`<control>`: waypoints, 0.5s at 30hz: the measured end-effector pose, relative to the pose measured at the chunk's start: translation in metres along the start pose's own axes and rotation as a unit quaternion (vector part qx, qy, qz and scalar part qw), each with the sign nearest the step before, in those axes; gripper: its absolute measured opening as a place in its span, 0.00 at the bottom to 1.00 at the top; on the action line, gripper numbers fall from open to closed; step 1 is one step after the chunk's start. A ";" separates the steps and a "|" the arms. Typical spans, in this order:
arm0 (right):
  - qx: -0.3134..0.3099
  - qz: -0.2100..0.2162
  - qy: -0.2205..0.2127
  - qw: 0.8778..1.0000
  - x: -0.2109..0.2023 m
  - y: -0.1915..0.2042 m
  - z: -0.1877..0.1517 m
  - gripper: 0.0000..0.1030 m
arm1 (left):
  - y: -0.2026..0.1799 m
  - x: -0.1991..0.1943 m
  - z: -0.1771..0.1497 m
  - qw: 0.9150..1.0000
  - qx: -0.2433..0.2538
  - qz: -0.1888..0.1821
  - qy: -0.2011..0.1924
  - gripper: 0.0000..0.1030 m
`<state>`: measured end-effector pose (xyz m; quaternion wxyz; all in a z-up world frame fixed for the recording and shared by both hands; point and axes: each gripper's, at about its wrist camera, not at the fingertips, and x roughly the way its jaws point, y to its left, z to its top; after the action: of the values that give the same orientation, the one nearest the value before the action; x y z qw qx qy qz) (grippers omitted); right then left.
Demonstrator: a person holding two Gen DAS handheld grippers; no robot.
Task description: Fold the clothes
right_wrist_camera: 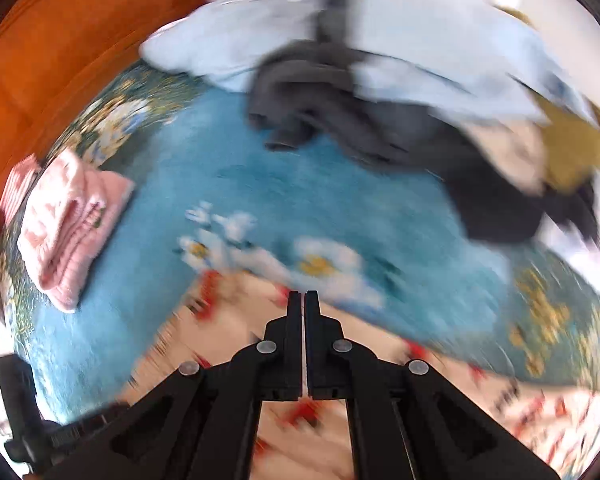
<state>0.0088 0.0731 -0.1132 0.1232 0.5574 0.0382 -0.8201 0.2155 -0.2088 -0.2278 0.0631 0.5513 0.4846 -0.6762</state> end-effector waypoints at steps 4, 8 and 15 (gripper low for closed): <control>0.141 -0.033 0.008 0.989 -0.057 -0.109 -0.100 0.38 | -0.007 0.002 -0.011 1.000 0.015 0.023 0.009 0.42; 0.303 -0.056 0.015 0.951 -0.108 -0.202 -0.238 0.44 | -0.018 0.008 -0.018 0.997 0.043 0.059 0.013 0.41; 0.502 -0.042 -0.006 0.864 -0.146 -0.274 -0.421 0.47 | -0.015 -0.001 -0.022 0.996 0.038 0.079 0.005 0.06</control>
<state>0.3742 0.4456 -0.1567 -0.2074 0.5369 -0.3564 -0.7360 0.2215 -0.1856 -0.2167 0.0933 0.5933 0.4134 -0.6843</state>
